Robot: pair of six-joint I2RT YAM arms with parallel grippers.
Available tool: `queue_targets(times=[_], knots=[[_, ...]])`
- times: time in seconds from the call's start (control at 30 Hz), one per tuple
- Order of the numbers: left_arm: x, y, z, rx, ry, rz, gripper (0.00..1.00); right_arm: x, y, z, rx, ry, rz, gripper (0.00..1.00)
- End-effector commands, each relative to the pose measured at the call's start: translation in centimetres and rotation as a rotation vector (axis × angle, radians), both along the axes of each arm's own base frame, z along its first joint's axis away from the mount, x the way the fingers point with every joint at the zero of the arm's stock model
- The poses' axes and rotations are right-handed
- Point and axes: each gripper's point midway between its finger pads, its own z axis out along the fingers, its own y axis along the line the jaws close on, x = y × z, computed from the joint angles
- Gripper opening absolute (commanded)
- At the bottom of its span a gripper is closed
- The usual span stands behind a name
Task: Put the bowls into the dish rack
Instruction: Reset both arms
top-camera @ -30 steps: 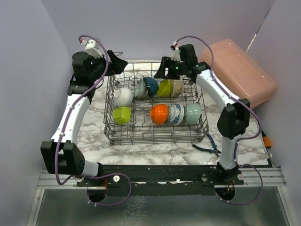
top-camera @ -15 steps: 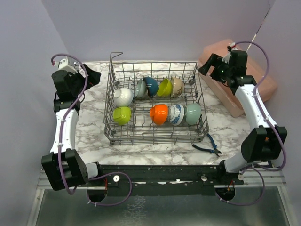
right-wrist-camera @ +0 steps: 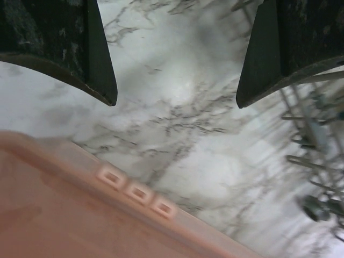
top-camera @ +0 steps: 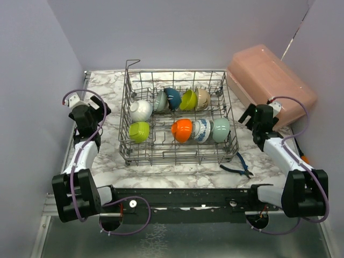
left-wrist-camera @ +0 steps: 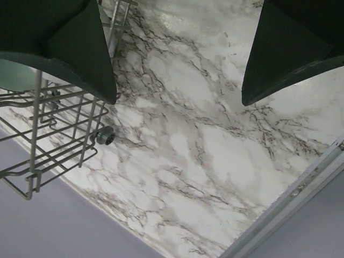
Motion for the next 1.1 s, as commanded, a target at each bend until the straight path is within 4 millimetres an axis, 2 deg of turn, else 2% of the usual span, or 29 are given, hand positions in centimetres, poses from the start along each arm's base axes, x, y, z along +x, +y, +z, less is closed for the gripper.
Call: queue_targets(times=[0.0, 0.17, 0.23, 0.37, 0.43, 0.6, 0.67, 0.87, 0.97, 1.07], knots=[[0.1, 2.8, -0.1, 0.091, -0.098, 0.123, 0.99, -0.1, -3.3, 0.7, -0.083, -0.138, -0.174, 0.96], [0.1, 2.6, -3.4, 0.138, -0.091, 0.091, 0.99, -0.6, -4.1, -0.7, -0.137, -0.154, -0.193, 1.00], [-0.2, 2.6, -4.2, 0.136, -0.093, 0.102, 0.99, -0.5, -4.1, -0.5, -0.151, -0.170, -0.175, 1.00], [-0.5, 1.6, -5.4, 0.309, -0.068, 0.094, 0.99, -0.3, -3.9, 0.2, -0.171, -0.218, -0.146, 1.00], [-0.4, 1.0, -5.1, 0.333, -0.075, 0.086, 0.99, -0.3, -4.1, 0.4, -0.203, -0.248, -0.136, 1.00], [0.4, 0.1, -4.6, 0.368, -0.094, 0.072, 0.99, -1.5, -4.9, -0.8, -0.257, -0.365, -0.164, 0.98], [0.3, -0.5, -4.6, 0.383, -0.093, 0.056, 0.99, -1.6, -5.1, -0.2, -0.294, -0.418, -0.159, 0.97], [-1.2, -2.1, -5.4, 0.377, -0.082, 0.029, 0.99, -0.9, -5.0, -0.2, -0.357, -0.451, -0.126, 0.99], [-2.0, -1.9, -7.3, 0.372, -0.041, 0.041, 0.99, 0.4, -4.1, -1.0, -0.343, -0.393, -0.059, 0.97], [-2.7, -1.9, -7.3, 0.351, -0.126, 0.065, 0.99, 0.9, -3.4, -0.9, -0.359, -0.408, -0.003, 0.97]])
